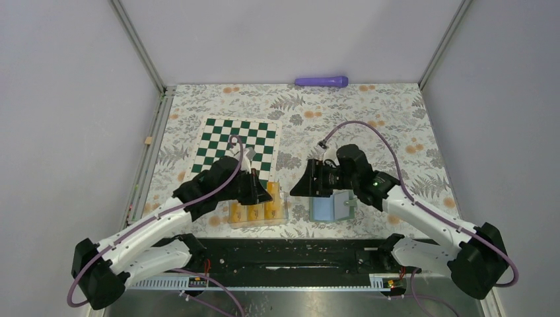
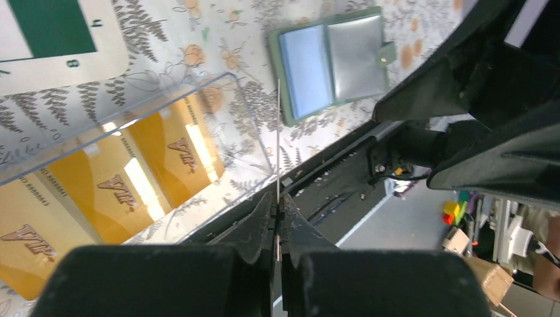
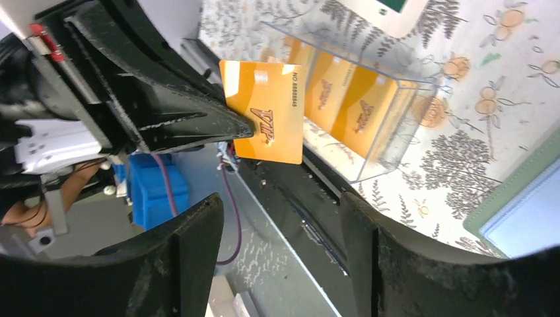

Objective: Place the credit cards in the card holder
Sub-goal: Pick up the credit card from the storage box.

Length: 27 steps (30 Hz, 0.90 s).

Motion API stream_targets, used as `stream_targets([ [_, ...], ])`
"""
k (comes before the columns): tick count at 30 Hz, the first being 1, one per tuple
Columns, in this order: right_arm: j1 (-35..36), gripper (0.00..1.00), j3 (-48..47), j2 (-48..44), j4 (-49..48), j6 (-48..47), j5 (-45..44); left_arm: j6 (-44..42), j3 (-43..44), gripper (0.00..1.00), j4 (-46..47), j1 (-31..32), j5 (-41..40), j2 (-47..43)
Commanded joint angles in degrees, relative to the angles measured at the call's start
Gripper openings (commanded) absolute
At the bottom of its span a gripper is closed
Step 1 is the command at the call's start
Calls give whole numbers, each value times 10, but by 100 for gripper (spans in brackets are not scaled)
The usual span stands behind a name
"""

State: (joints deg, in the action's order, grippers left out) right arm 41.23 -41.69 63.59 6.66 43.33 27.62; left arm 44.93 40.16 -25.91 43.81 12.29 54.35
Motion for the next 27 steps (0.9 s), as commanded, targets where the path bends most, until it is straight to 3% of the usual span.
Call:
stream_targets([
  [1,-19,71,12,-32,-46,6,103,19,-1,0,66,-6,72,-38],
  [5,-19,64,50,-37,-160,60,182,68,-34,0,174,-10,140,-61],
  [9,-19,61,57,-29,-173,61,208,103,-61,0,250,-15,157,-86],
  [15,-19,58,75,-23,-285,122,242,109,-67,0,256,-18,180,-84],
  [21,-19,53,84,-11,-324,143,240,122,-75,0,289,-19,193,-83],
  [27,-20,36,86,-15,-334,147,217,119,-75,0,282,-18,202,-77],
])
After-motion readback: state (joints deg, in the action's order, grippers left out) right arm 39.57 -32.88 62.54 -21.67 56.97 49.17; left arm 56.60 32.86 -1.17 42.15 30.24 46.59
